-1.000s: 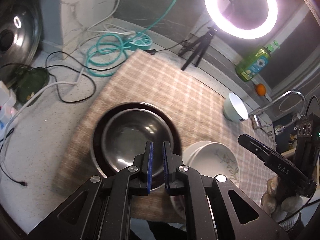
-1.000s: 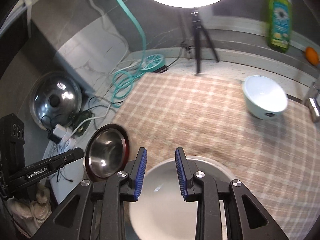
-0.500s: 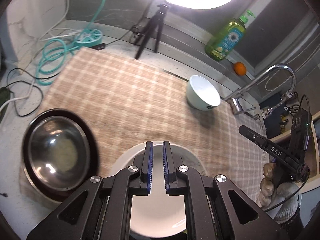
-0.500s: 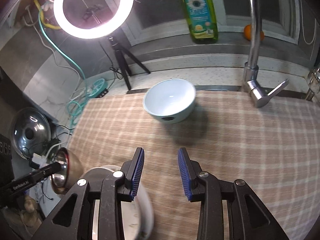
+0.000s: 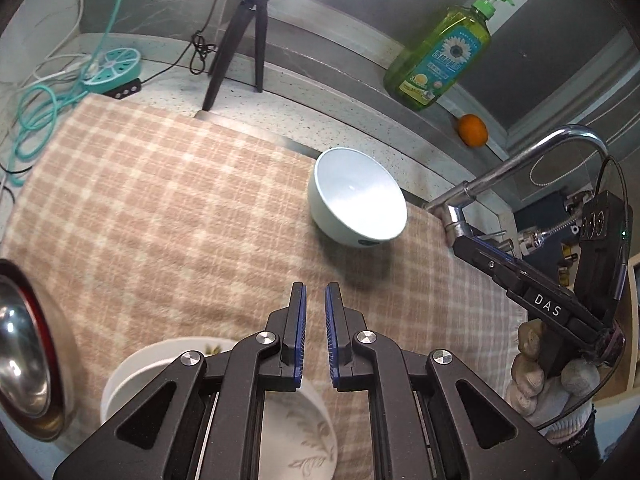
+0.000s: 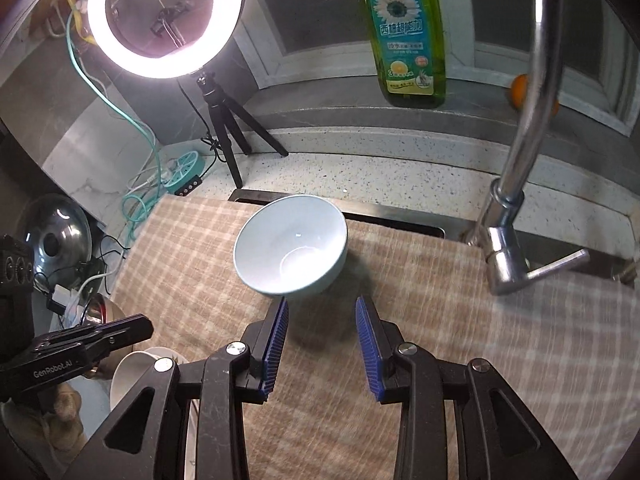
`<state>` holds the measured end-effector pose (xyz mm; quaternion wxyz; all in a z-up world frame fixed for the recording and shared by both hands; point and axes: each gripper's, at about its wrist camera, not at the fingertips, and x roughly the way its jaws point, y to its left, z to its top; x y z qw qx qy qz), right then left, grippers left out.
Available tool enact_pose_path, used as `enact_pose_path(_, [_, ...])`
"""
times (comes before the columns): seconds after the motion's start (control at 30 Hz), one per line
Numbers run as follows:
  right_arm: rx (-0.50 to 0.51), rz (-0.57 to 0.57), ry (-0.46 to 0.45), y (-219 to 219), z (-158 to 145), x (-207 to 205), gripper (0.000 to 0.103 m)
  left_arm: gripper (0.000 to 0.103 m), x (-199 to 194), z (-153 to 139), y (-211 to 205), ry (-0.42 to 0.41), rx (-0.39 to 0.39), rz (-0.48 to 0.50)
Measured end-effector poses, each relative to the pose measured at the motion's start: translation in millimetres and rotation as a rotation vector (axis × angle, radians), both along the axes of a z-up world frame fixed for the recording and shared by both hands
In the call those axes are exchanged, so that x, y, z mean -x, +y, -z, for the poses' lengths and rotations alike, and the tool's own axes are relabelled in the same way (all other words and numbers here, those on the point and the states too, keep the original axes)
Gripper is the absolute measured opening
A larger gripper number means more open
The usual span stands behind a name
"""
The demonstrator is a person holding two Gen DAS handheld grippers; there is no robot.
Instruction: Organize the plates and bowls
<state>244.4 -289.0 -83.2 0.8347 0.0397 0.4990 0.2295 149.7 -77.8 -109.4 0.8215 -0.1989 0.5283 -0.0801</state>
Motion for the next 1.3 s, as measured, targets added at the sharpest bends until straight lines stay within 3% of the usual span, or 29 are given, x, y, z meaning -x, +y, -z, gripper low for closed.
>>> enact_pose_path(0.5, [-0.045,-0.031,0.106,1.1,25.8,-64.0,0.032,0.008,-65.5,17.4,-12.6,0.068,0.029,-0.047])
enact_pose_path(0.73, [-0.108,0.002,0.220,-0.3,48.9,-95.6,0.032,0.008,-90.7,26.9,-13.9,0.099,0.030,-0.062])
enact_pose_path(0.93, [-0.106,-0.001,0.239,5.4,56.7,-106.4,0.031,0.008,-103.9,33.4,-15.2,0.115,0.011,-0.056])
enact_pose_path(1.1, [-0.097,-0.016,0.236,9.1,56.3,-110.0,0.021,0.008,-109.1,38.6,-15.6,0.125,0.005,-0.056])
enact_pose_path(1.3, [-0.085,-0.019,0.246,10.6,59.3,-113.5,0.017,0.008,-111.7,40.9,-19.2,0.123,-0.013,-0.045])
